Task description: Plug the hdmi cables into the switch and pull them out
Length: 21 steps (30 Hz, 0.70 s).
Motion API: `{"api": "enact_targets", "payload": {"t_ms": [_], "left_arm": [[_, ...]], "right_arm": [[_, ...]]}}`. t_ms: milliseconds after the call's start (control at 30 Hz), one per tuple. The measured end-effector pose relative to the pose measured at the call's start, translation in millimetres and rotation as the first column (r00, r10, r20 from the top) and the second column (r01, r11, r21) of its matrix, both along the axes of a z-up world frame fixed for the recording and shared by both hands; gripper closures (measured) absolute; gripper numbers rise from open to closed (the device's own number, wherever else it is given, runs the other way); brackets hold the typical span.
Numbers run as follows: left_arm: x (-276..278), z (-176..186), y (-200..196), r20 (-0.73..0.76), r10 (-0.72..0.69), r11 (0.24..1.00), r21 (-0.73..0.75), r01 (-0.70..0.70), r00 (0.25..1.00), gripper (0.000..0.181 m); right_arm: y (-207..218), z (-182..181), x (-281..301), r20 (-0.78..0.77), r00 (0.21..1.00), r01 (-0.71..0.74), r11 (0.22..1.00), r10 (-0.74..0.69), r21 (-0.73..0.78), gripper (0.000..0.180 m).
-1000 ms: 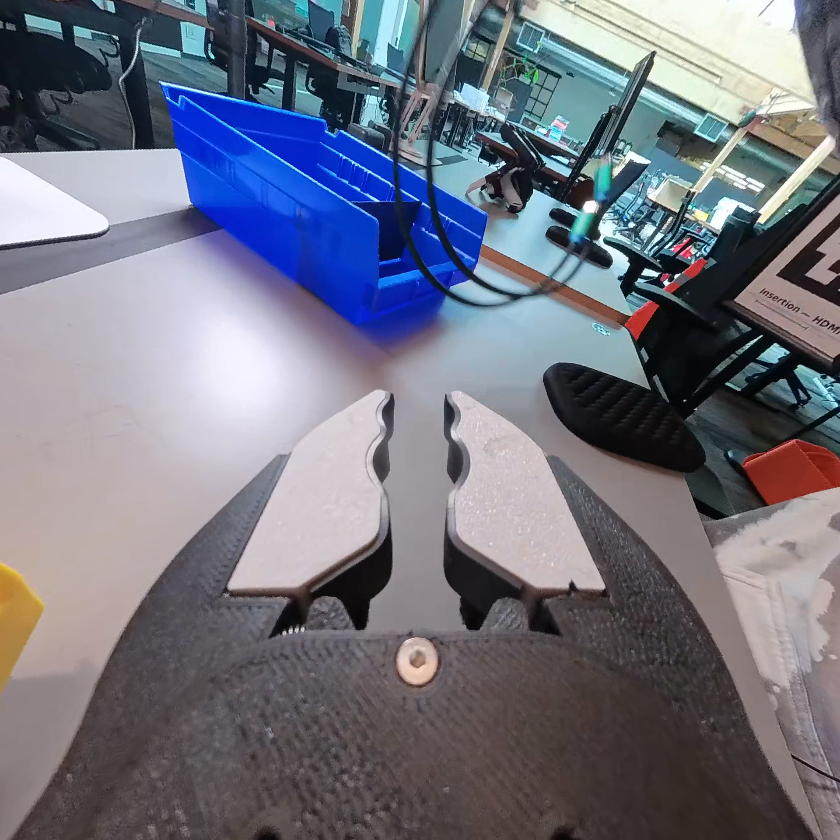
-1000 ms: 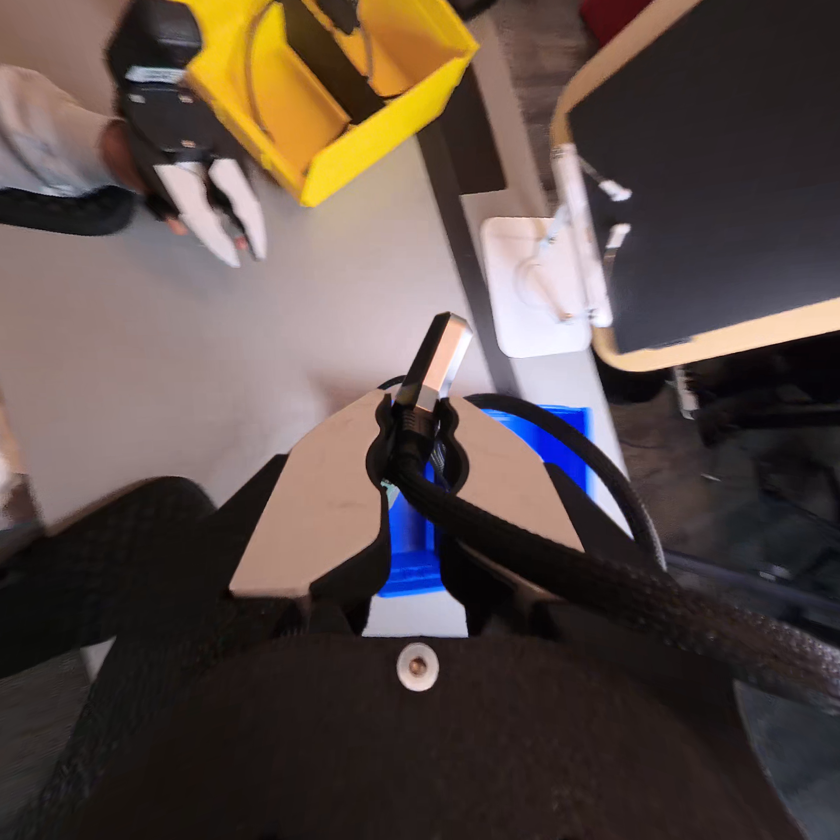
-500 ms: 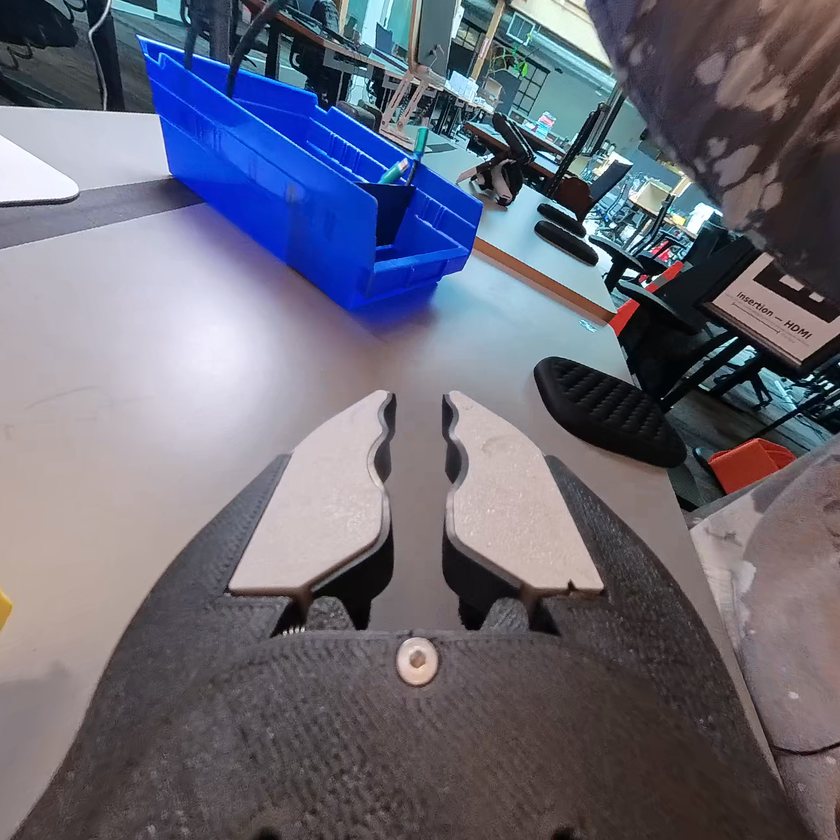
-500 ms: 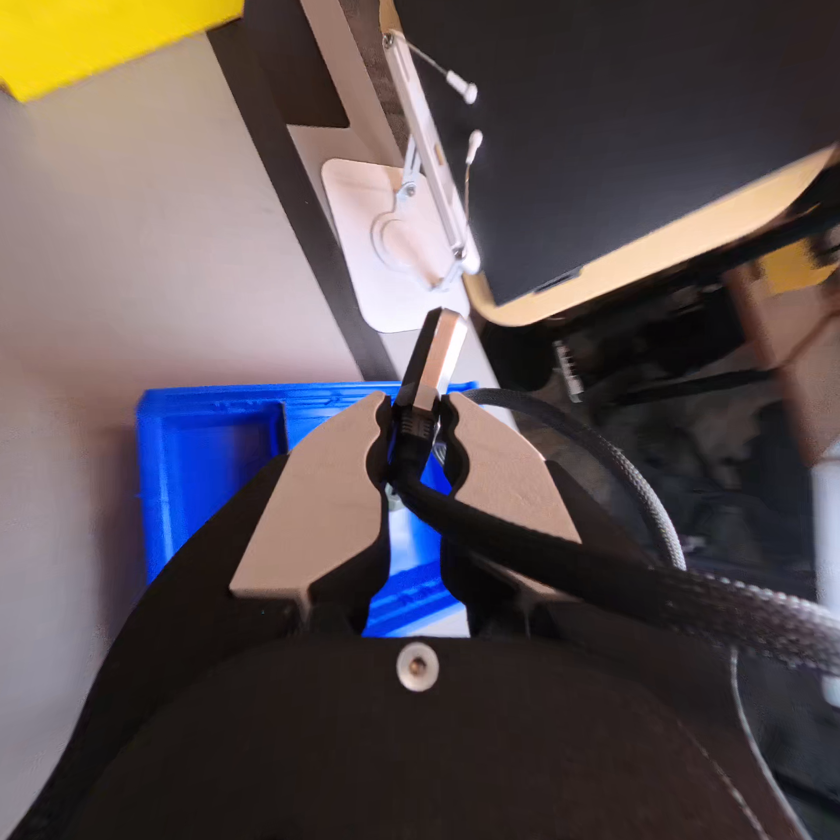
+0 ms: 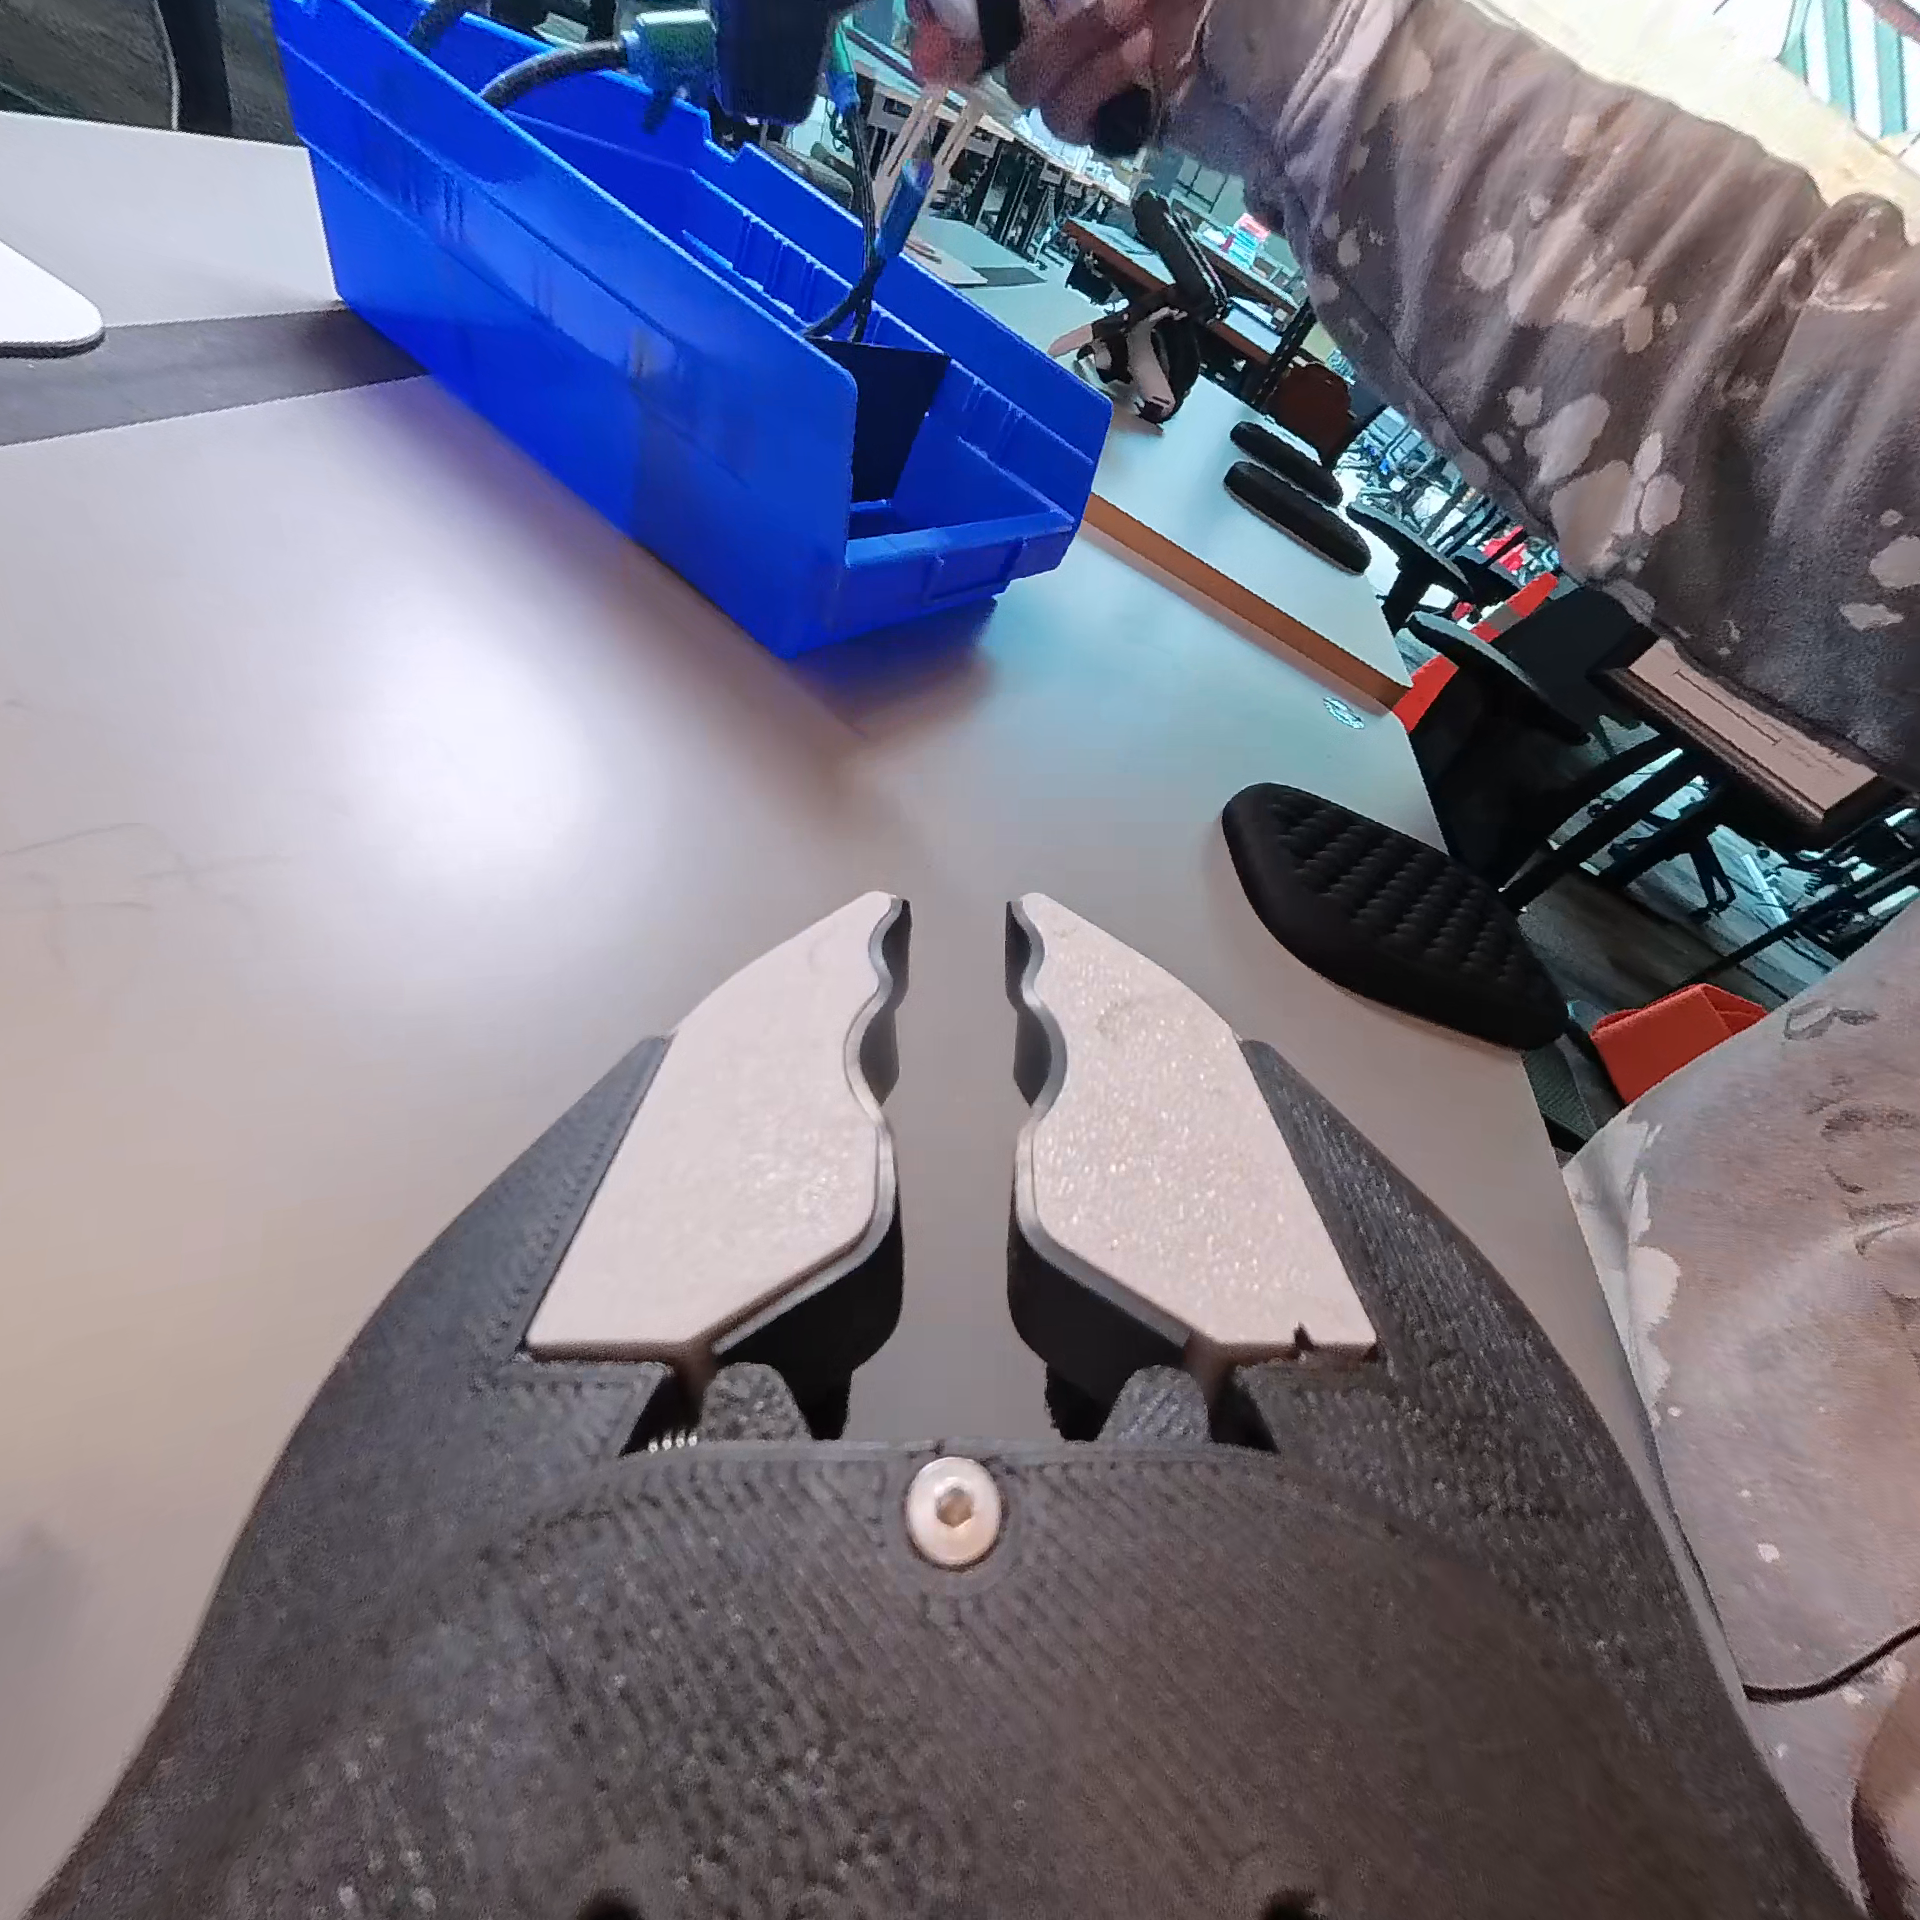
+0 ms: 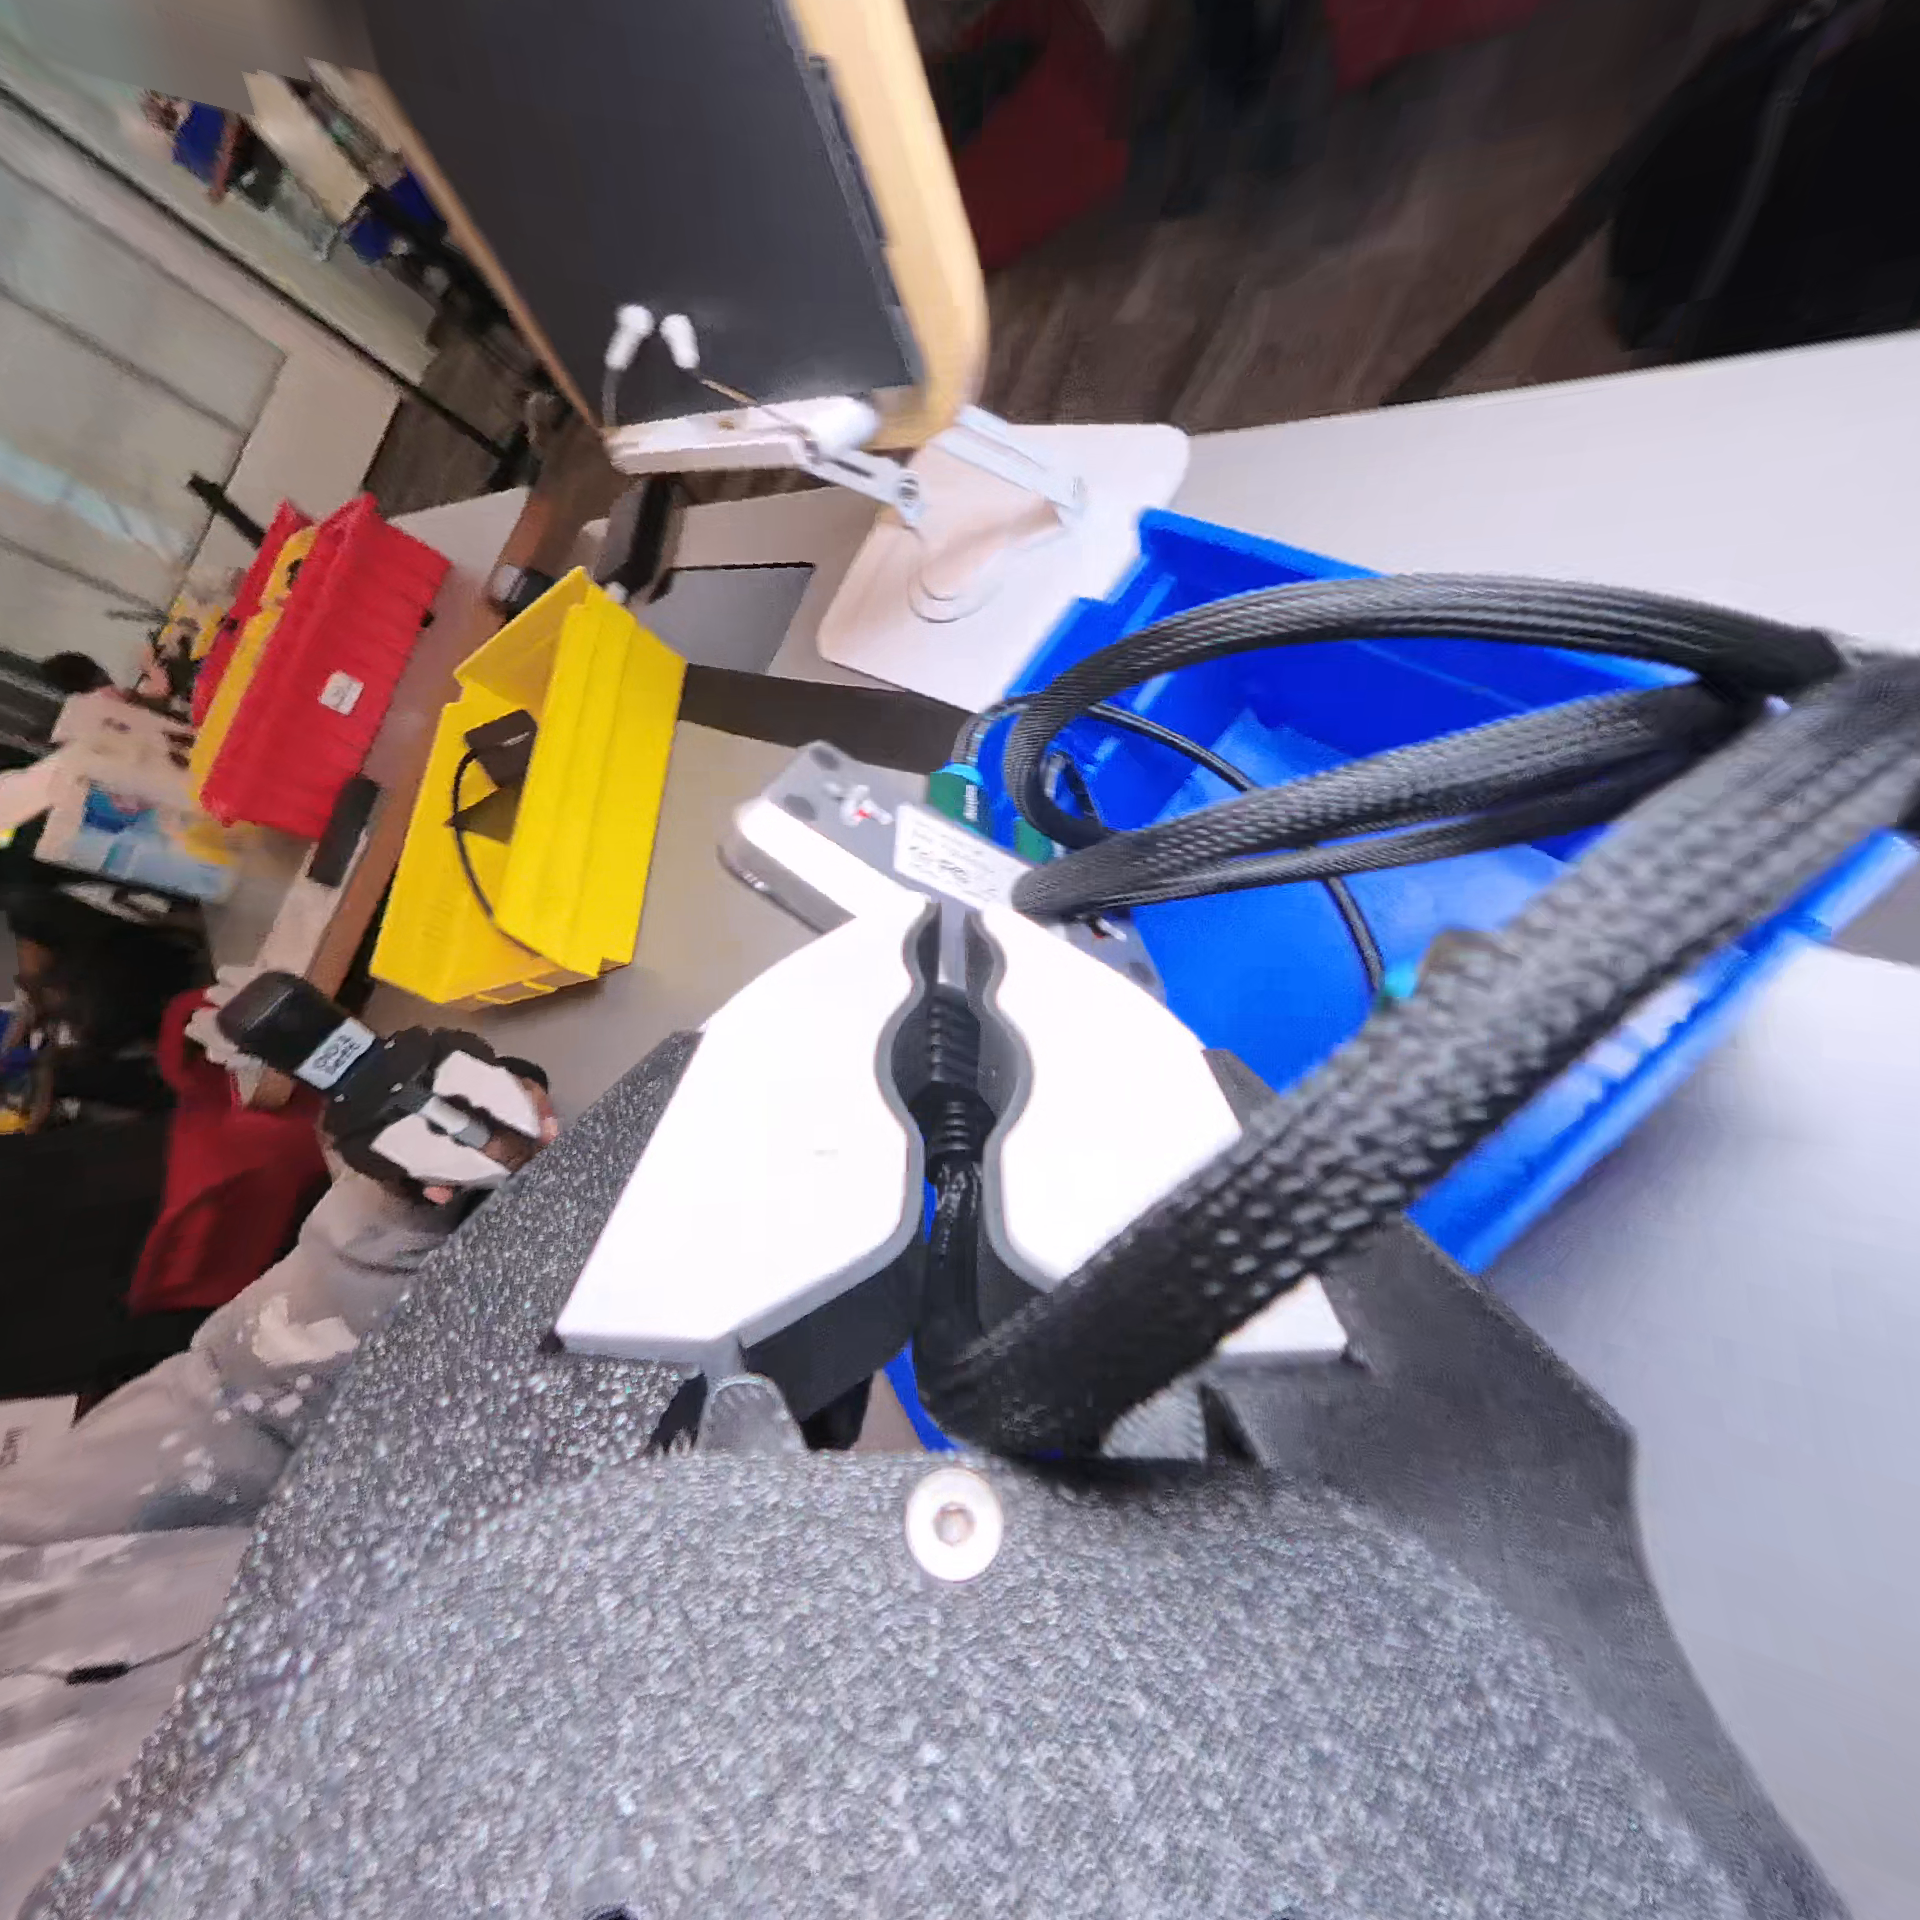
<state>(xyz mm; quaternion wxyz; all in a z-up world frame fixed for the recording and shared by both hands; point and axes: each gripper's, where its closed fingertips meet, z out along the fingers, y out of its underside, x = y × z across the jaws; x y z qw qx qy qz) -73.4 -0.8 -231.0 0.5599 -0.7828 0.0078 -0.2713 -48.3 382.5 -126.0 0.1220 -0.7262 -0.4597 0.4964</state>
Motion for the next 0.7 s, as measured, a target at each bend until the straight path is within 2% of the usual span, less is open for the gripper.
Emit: {"api": "enact_targets", "payload": {"t_ms": [133, 233, 333, 433, 600, 700], "left_arm": [[-2.0, -0.5, 0.1, 0.004, 0.008, 1.0, -0.001, -0.008, 1.0, 0.164], [-1.2, -3.6, 0.6, 0.006, 0.004, 1.0, -0.014, -0.004, 1.0, 0.164], [-0.4, -3.2, 0.7, -0.001, 0.0, 1.0, -0.013, 0.0, 1.0, 0.164], [-2.9, 0.3, -0.1, -0.022, 0.015, 1.0, 0.005, -0.015, 1.0, 0.164], [-16.6, 8.2, -1.0, -0.069, 0.1, 0.994, 0.043, -0.098, 0.993, 0.165], [-20.7, 8.5, -0.9, -0.079, 0.123, 0.992, 0.051, -0.119, 0.989, 0.165]], "right_arm": [[14.4, -23.4, 25.2, 0.042, 0.998, 0.055, 0.998, -0.054, -0.027, 0.172], [22.1, -37.9, 49.3, 0.116, 0.991, 0.067, 0.998, -0.068, 0.008, 0.168], [24.6, -45.4, 69.5, 0.161, 0.984, 0.078, 0.997, -0.079, 0.013, 0.158], [25.3, -49.8, 88.3, 0.205, 0.974, 0.073, 0.989, -0.099, 0.131, 0.155], [21.1, -57.5, 109.7, 0.271, 0.949, 0.055, 0.931, -0.16, 0.36, 0.147], [19.1, -56.7, 116.1, 0.343, 0.926, 0.007, 0.914, -0.159, 0.405, 0.146]]}}
